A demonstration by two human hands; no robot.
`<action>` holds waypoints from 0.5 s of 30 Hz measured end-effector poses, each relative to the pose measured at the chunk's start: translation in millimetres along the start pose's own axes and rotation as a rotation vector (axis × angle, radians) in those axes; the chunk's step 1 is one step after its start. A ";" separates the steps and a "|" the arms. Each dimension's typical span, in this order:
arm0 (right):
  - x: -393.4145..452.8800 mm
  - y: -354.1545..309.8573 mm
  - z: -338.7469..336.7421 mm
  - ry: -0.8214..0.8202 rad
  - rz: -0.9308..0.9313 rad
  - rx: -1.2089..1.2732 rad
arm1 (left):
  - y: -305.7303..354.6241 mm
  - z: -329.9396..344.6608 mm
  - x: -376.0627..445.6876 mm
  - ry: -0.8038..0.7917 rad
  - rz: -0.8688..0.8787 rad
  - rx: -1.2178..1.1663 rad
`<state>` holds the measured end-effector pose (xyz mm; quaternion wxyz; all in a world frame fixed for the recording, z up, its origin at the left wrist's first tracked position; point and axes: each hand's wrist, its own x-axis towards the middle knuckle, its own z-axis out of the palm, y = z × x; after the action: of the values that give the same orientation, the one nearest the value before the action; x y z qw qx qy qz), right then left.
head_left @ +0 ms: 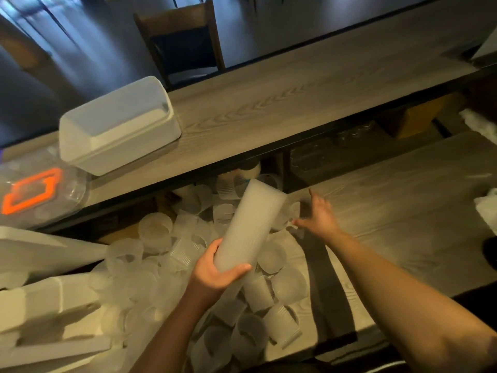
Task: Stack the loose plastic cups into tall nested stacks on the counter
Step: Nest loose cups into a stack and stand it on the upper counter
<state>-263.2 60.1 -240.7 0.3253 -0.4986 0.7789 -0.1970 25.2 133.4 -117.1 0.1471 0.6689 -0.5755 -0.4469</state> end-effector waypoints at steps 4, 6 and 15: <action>6.8 -0.9 2.1 -0.017 -0.034 -0.147 | -3.0 -1.7 -1.1 0.013 -0.009 -0.014; 7.3 1.4 2.0 -0.002 -0.032 -0.157 | -6.6 -3.0 -1.1 0.016 -0.013 -0.037; -33.6 6.3 -20.5 0.157 0.113 0.436 | -5.1 -0.8 -1.3 -0.005 0.012 -0.055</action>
<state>-271.9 92.8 -219.6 0.3739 -0.3555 0.7676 -0.3803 29.1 135.8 -119.7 0.1670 0.6600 -0.5673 -0.4632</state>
